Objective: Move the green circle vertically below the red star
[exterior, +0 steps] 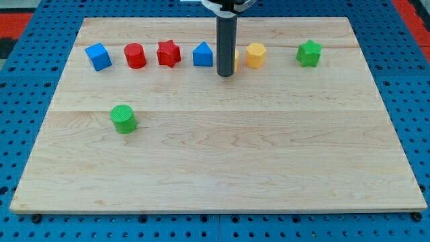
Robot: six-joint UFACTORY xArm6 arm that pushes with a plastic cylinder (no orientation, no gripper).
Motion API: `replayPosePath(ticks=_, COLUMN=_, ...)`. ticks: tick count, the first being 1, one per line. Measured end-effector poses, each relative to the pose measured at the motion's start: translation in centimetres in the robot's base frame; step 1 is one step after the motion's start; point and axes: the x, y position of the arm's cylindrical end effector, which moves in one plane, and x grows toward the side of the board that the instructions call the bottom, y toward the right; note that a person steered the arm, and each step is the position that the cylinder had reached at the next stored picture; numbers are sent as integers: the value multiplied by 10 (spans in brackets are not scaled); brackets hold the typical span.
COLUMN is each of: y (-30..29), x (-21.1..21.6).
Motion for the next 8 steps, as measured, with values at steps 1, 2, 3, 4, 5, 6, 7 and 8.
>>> replayPosePath(ticks=1, y=16, x=-5)
replayPosePath(ticks=2, y=18, x=-7)
replayPosePath(ticks=3, y=-6, x=14)
replayPosePath(ticks=4, y=-72, x=56)
replayPosePath(ticks=5, y=-122, x=143)
replayPosePath(ticks=6, y=-233, x=194)
replayPosePath(ticks=7, y=-274, x=179)
replayPosePath(ticks=8, y=-194, x=126)
